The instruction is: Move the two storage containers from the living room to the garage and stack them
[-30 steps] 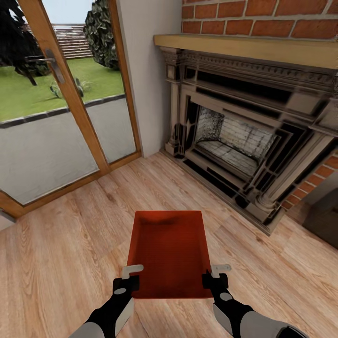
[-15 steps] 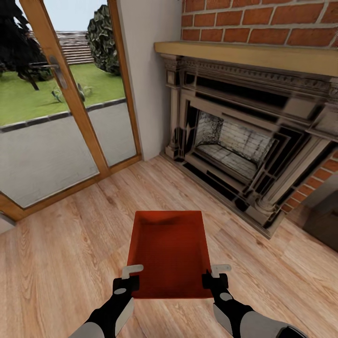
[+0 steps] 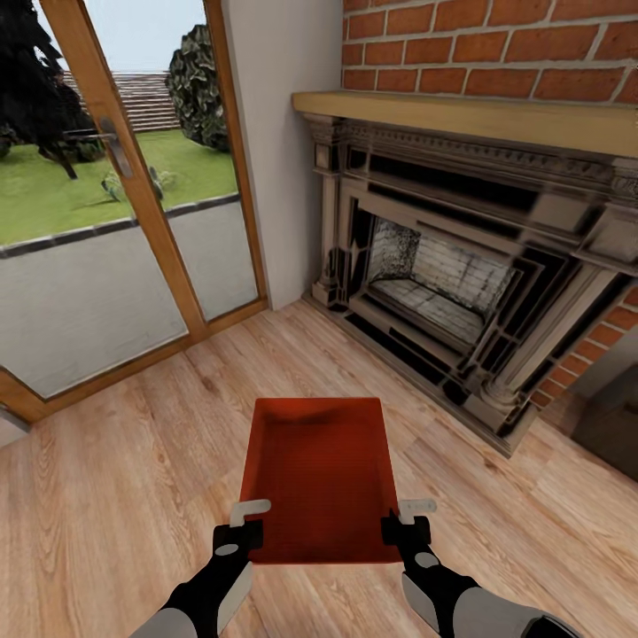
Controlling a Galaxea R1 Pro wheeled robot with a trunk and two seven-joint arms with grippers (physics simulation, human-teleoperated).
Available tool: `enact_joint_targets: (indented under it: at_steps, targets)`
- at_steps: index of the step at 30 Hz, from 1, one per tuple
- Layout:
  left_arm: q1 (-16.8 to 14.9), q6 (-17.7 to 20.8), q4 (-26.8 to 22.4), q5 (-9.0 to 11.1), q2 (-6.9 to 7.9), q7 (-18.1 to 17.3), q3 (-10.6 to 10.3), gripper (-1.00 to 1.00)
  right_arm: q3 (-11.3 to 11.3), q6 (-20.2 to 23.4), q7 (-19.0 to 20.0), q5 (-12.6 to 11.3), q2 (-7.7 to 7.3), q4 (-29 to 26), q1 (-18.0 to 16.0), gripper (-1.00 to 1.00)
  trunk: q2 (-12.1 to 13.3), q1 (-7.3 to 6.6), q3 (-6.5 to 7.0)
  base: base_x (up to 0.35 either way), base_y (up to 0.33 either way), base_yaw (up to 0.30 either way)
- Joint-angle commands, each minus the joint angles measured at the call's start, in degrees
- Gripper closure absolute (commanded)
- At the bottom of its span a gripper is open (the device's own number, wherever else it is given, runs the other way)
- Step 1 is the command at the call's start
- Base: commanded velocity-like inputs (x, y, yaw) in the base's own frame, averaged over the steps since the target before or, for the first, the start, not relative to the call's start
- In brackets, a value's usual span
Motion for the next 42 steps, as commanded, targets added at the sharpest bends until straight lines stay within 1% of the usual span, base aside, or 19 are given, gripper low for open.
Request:
enact_joint_targets:
  at_steps: [1, 42]
  targets:
    - [-0.06, 0.03, -0.16, 0.17, -0.01, 0.36, -0.25, 1.00, 1.01, -0.56, -0.01, -1.87, 0.00, 0.29, -0.03, 1.00, -0.04, 0.01, 0.04, 0.000, 0.000, 0.000]
    - [-0.06, 0.03, -0.16, 0.17, -0.01, 0.36, -0.27, 1.00, 1.01, -0.65, -0.01, -1.87, 0.00, 0.29, -0.03, 1.00, -0.04, 0.01, 3.83, 0.000, 0.000, 0.000]
